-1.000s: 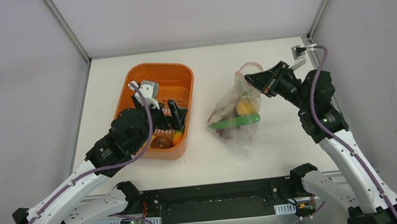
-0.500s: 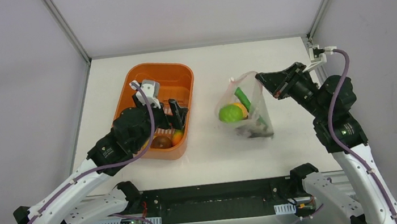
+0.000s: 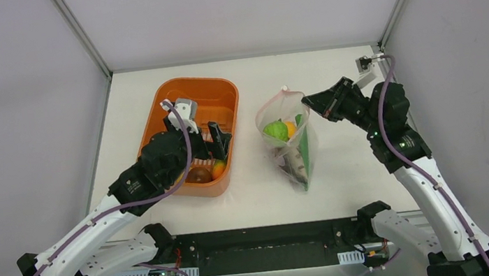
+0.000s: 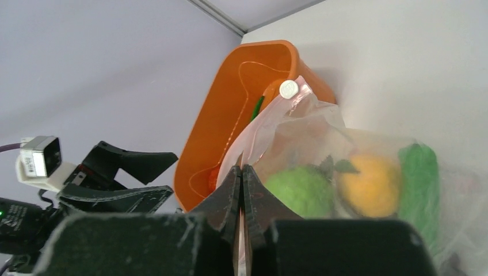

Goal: Place the food in the zip-top bag and seal the zipper
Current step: Adjust the zipper food storage bag at the center of the board.

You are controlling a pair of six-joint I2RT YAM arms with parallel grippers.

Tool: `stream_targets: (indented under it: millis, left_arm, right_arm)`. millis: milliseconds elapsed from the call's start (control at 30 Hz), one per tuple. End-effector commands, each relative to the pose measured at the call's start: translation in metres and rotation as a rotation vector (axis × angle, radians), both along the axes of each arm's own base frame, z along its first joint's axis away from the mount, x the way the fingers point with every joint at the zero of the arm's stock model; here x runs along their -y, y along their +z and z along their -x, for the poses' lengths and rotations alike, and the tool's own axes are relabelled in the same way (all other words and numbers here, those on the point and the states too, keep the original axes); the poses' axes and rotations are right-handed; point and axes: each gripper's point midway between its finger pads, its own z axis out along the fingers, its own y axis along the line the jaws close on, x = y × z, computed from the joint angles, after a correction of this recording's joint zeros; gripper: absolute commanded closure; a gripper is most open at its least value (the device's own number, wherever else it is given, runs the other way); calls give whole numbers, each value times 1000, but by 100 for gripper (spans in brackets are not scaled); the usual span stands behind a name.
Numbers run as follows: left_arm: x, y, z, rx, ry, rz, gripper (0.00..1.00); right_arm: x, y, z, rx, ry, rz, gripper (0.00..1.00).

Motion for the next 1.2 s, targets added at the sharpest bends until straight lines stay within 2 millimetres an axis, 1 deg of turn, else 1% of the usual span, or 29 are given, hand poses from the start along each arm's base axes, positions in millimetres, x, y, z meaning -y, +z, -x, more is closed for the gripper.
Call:
stream_targets:
  millis: [0, 33, 100, 133, 200, 267, 300, 333, 400, 467, 533, 633, 733, 833, 967, 1033, 1100, 1167]
  left_arm:
    - [-1, 8, -2, 3, 20, 29, 1]
    - [0, 9, -2, 3, 14, 31, 1]
    - [1, 7, -2, 1, 11, 33, 1]
    - [2, 6, -2, -2, 9, 36, 1]
    - [2, 4, -2, -7, 9, 34, 1]
    - [1, 3, -2, -11, 15, 27, 1]
    - [-1, 2, -2, -10, 22, 19, 1]
    - [-5, 2, -3, -8, 36, 10, 1]
    - [-14, -3, -7, -13, 83, -24, 1]
    - [-28, -11, -12, -42, 153, -84, 1]
    - [-44, -22, -14, -86, 217, -151, 1]
    - [-59, -43, -16, -168, 265, -193, 1]
    - [-73, -63, -16, -240, 309, -154, 1]
    - [-82, -78, -16, -272, 332, -99, 1]
    - [-96, -95, -10, -324, 375, -124, 0]
    - [-99, -100, -10, -329, 383, -139, 0]
    - [-101, -103, -10, -328, 382, -153, 3]
    - [-100, -104, -9, -331, 364, -171, 3]
  right_arm:
    - [-17, 48, 14, 141, 122, -129, 98]
    - [-19, 55, 19, 173, 147, -147, 99]
    - [-15, 63, 25, 241, 134, -198, 99]
    - [-11, 62, 24, 271, 106, -217, 99]
    - [-5, 51, 15, 258, 46, -207, 99]
    - [-10, 46, 15, 226, 82, -142, 99]
    - [-15, 48, 19, 223, 127, -127, 99]
    - [-16, 49, 19, 228, 134, -120, 99]
    - [-11, 41, 15, 232, 95, -103, 99]
    - [-7, 42, 18, 295, 76, -117, 98]
    - [-5, 38, 22, 315, 69, -115, 96]
    - [-7, 24, 22, 266, 90, -80, 97]
    - [-13, 12, 21, 210, 121, -71, 96]
    - [-17, 8, 22, 190, 151, -84, 96]
    - [-18, 6, 20, 184, 151, -87, 96]
    - [-18, 6, 18, 184, 142, -86, 96]
    - [-16, 7, 17, 187, 131, -86, 95]
    - [-16, 9, 17, 195, 128, -86, 95]
